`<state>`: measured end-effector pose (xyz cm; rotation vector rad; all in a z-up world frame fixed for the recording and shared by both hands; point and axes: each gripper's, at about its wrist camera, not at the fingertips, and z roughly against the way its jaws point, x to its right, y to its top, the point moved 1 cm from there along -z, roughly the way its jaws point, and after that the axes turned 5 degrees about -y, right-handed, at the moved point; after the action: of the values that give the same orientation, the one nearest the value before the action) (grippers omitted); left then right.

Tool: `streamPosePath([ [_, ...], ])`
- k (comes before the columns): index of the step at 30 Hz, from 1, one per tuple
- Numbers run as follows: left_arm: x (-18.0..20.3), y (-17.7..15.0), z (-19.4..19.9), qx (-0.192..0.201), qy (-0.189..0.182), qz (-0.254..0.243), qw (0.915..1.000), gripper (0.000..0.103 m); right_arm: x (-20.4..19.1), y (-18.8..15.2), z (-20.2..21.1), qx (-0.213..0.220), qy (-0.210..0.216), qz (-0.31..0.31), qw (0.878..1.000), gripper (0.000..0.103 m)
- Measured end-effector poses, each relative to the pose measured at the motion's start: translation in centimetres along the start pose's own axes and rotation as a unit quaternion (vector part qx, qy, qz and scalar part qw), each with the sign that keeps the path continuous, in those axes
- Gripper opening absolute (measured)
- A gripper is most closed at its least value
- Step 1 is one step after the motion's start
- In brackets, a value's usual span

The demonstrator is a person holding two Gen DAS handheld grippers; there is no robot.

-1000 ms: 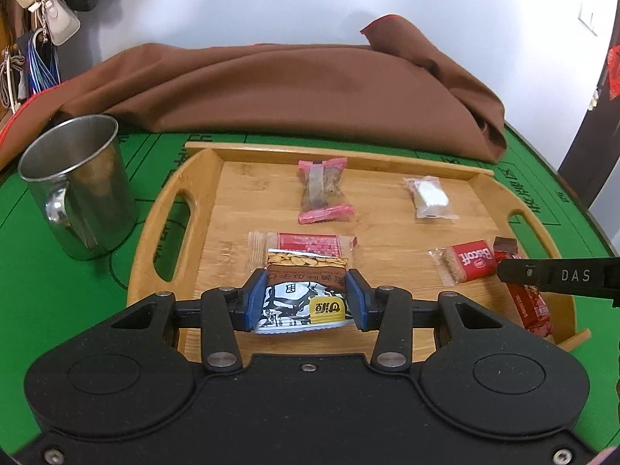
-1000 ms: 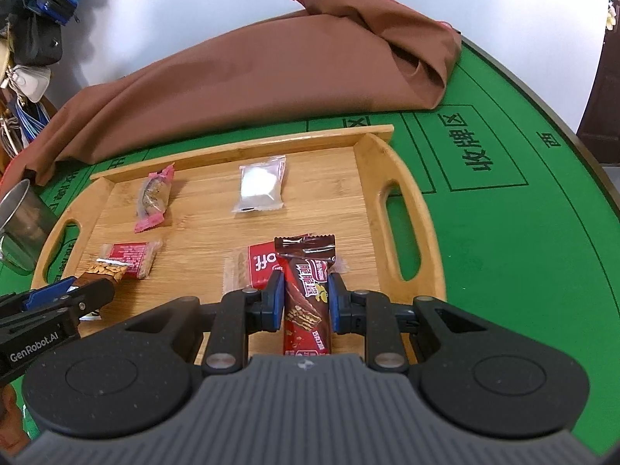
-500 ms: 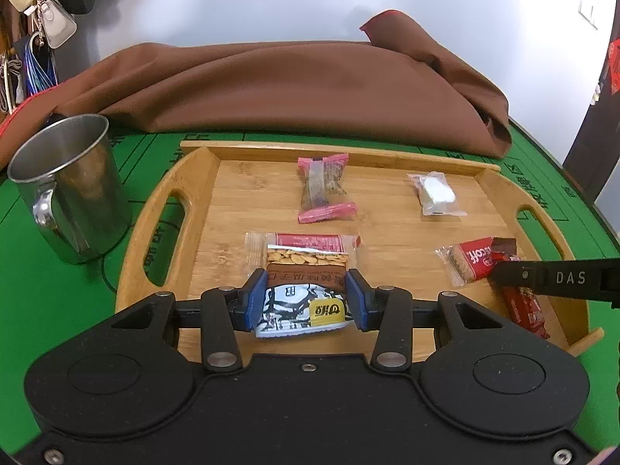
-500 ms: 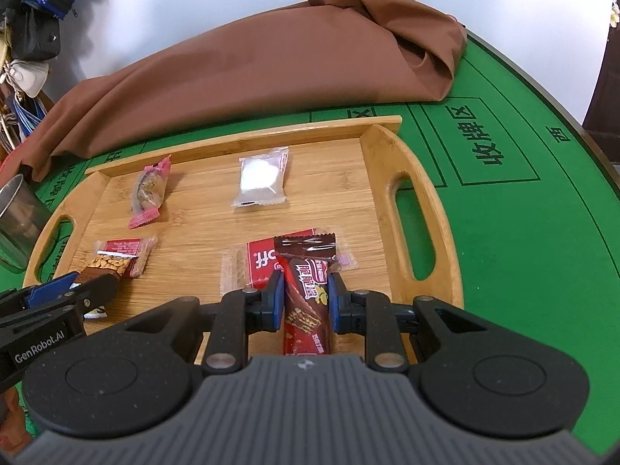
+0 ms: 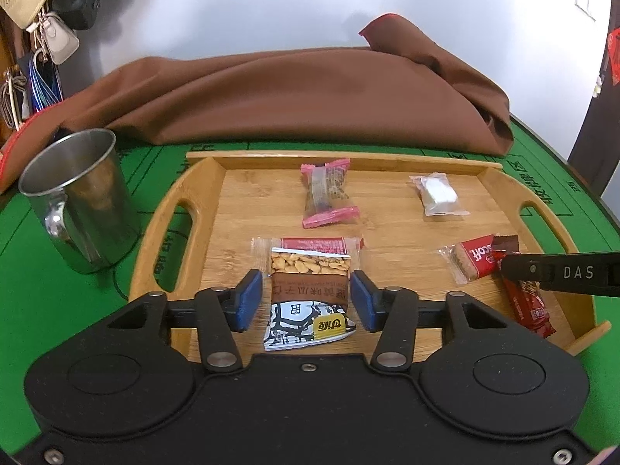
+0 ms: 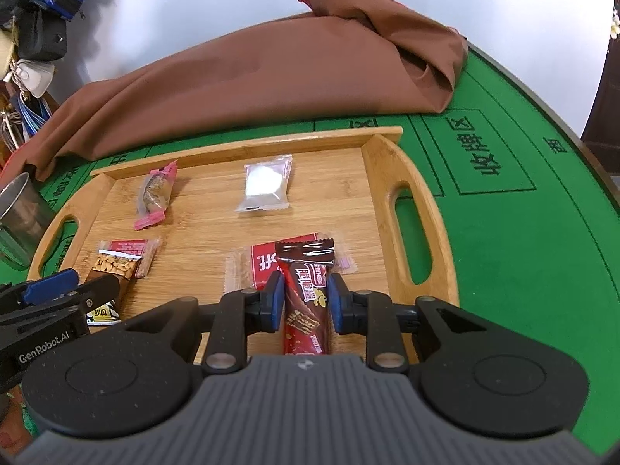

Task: Organize snacks
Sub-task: 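Open the left tool onto the tray while the right tool releases the chocolate bar, then move both open tools back from the tray to the snack pile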

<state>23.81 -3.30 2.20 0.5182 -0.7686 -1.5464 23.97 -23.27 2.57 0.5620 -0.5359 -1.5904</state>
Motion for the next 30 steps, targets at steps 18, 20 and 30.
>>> streamPosePath([
  [18, 0.6, -2.3, 5.4, 0.034, -0.007, -0.028, 0.999, 0.089, 0.2, -2.7, 5.4, 0.047, 0.005, 0.036, 0.998, 0.068],
  [20, 0.6, -2.8, 6.1, 0.037, -0.005, -0.031, 0.9988, 0.09, 0.2, -3.4, 6.1, 0.052, 0.005, 0.044, 0.998, 0.071],
  [30, 0.2, -6.3, 9.7, 0.044, -0.018, -0.04, 0.9981, 0.094, 0.4, -7.2, 9.1, 0.068, 0.014, 0.067, 0.995, 0.078],
])
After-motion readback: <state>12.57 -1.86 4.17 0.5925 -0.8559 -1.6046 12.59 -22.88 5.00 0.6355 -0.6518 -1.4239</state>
